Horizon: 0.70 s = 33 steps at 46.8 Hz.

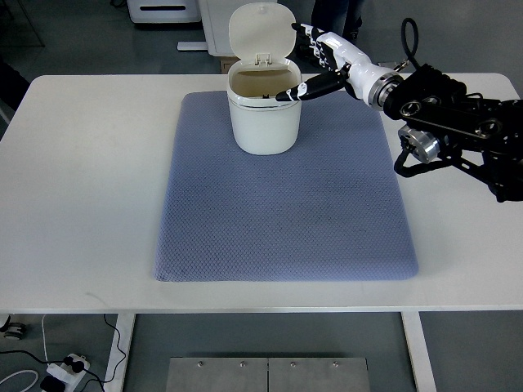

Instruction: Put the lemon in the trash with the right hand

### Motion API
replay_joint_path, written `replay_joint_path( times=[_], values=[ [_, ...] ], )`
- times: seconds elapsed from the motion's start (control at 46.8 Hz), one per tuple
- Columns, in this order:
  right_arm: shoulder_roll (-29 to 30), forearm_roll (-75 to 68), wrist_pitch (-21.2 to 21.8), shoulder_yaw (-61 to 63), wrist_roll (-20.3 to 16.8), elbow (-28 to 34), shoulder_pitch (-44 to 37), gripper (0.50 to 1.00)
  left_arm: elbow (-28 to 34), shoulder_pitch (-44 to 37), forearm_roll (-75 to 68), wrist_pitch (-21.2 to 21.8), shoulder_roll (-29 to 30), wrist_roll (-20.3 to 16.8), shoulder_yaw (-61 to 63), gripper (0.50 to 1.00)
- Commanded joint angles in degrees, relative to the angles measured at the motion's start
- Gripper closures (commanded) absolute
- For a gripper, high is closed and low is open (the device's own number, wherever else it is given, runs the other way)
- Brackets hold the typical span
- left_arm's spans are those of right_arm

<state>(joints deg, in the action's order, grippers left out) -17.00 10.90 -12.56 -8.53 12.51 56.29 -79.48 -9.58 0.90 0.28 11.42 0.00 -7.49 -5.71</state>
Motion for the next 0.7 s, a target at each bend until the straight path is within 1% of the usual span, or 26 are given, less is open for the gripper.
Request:
replay_joint_path(
  times=[0.0, 0.214, 0.427, 0.577, 0.683],
  values=[
    [-2.42, 0.00, -0.10, 0.09, 0.06, 2.06, 0.29, 0.505, 0.00, -0.02, -0.02, 0.00, 0.00, 0.02, 0.00, 0.500],
    [-8.75, -0.09, -0.18, 1.23, 2.08, 6.02, 1.78, 0.505, 0.00, -0.02, -0.02, 0.00, 0.00, 0.02, -0.09, 0.500],
    [-13.67, -0.09, -0.10, 6.24, 1.65, 6.02, 6.97, 0.500, 0.00, -0.02, -0.02, 0.00, 0.00, 0.02, 0.00, 0.500],
    [-15.70, -0.18, -0.27, 8.87, 1.56, 4.62, 10.31, 0.500, 0.00, -0.02, -0.02, 0.00, 0.00, 0.02, 0.00, 0.500],
    [-15.79, -0.35, -0.36, 12.56, 1.47, 1.37, 12.68, 0.500, 0.00, -0.02, 0.07, 0.00, 0.00, 0.02, 0.00, 0.500]
  ],
)
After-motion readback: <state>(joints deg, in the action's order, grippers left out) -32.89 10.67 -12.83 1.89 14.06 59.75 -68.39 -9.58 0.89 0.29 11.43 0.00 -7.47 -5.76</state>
